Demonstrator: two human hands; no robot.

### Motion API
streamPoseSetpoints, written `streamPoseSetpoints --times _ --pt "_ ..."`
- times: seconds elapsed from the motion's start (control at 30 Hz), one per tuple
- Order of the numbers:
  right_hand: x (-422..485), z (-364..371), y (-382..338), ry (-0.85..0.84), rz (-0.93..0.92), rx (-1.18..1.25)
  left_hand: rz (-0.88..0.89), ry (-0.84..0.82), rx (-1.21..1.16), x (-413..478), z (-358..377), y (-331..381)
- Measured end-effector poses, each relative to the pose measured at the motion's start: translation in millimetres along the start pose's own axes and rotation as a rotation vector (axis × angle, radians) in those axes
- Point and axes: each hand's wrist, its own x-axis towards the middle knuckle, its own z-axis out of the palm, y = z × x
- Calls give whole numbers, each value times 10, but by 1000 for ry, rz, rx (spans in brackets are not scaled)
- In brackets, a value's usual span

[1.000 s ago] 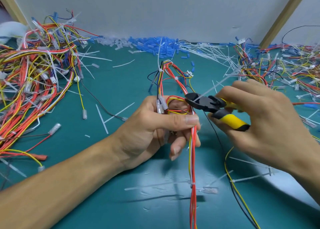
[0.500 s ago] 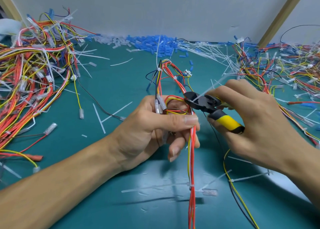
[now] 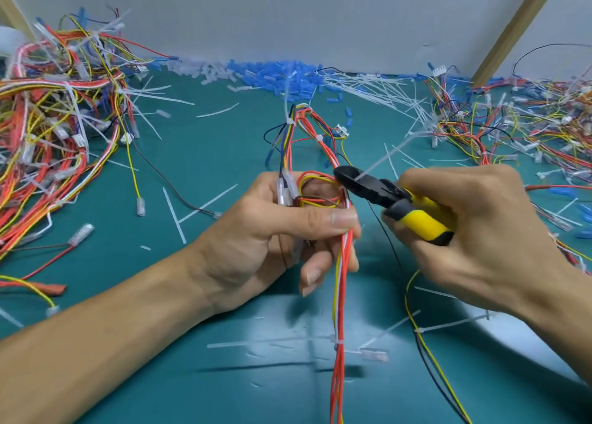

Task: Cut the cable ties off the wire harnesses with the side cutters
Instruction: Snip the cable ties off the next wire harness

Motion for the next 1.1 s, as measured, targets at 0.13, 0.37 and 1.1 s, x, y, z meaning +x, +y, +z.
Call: streamPoseSetpoints --times 0.13,0.37,1.1 --pt "-5 -22 -59 -16 36 -14 12 -2 -33 -1 -14 -1" --pt "-17 33 2 3 101 78 23 10 -46 -4 -18 1" --pt "17 29 56 70 6 146 163 594 -221 101 -189 293"
